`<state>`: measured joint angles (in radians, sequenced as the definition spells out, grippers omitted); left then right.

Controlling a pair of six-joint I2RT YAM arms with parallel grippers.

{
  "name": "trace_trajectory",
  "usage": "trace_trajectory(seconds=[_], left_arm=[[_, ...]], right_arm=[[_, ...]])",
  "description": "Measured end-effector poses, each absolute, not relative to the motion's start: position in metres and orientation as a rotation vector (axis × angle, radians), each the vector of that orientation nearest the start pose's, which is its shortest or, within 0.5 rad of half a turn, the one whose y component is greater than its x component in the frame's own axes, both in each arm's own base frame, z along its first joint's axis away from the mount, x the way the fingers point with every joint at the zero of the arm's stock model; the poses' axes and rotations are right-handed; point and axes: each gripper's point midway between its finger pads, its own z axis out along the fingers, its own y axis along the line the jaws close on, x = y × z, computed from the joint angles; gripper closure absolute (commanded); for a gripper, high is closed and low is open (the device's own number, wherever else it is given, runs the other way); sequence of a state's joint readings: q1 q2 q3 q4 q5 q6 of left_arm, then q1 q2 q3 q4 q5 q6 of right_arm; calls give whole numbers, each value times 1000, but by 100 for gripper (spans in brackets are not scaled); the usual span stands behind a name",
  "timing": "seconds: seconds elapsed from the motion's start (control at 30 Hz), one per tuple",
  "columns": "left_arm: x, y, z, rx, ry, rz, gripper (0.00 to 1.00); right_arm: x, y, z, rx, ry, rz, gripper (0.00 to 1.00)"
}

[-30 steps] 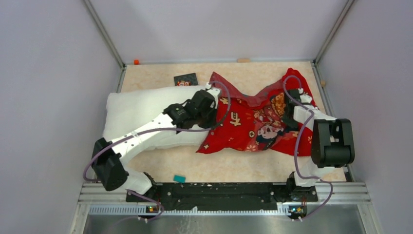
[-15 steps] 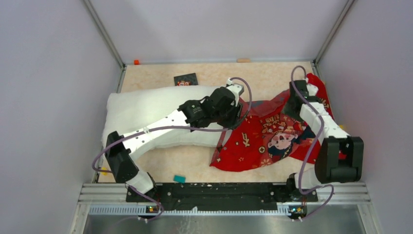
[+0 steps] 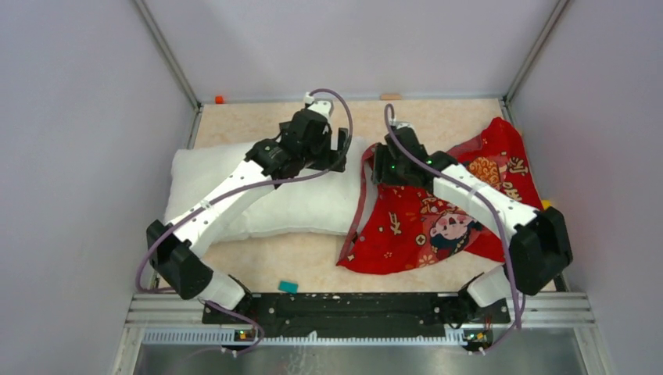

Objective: Put the pillow into the pillowcase

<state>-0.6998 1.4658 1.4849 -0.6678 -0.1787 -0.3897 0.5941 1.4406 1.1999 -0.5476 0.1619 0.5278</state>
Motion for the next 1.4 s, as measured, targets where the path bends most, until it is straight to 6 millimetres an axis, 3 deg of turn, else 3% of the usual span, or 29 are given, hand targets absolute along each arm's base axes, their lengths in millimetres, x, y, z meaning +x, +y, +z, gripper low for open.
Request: trace_trajectory(seconds=[0.13,0.23,0.33,0.47,0.73,0.87,1.07,1.4], left_arm=[[340,-252,227,273,2284,-308,7],[349,-252,194,295,2347,-221,23],[359,-247,170,304,2376,-124,57],[366,-240,174,280,2350,-95,99],[380,-213,191,195,2320,-79,100],[385,-184,202,123,2313,-41,100],[392,-134,226,-19,2279,-2,100],[385,-118,279,-70,2195,-33,100]], right_arm=[[319,227,138,-18,2452,329,49],[313,218,120,10,2479,282,70],[306,203,108,57,2495,247,96],[307,182,110,125,2484,236,100],[317,165,124,166,2434,223,100],[313,158,128,161,2414,203,100],[299,143,119,158,2422,150,100],[292,142,108,120,2447,145,100]])
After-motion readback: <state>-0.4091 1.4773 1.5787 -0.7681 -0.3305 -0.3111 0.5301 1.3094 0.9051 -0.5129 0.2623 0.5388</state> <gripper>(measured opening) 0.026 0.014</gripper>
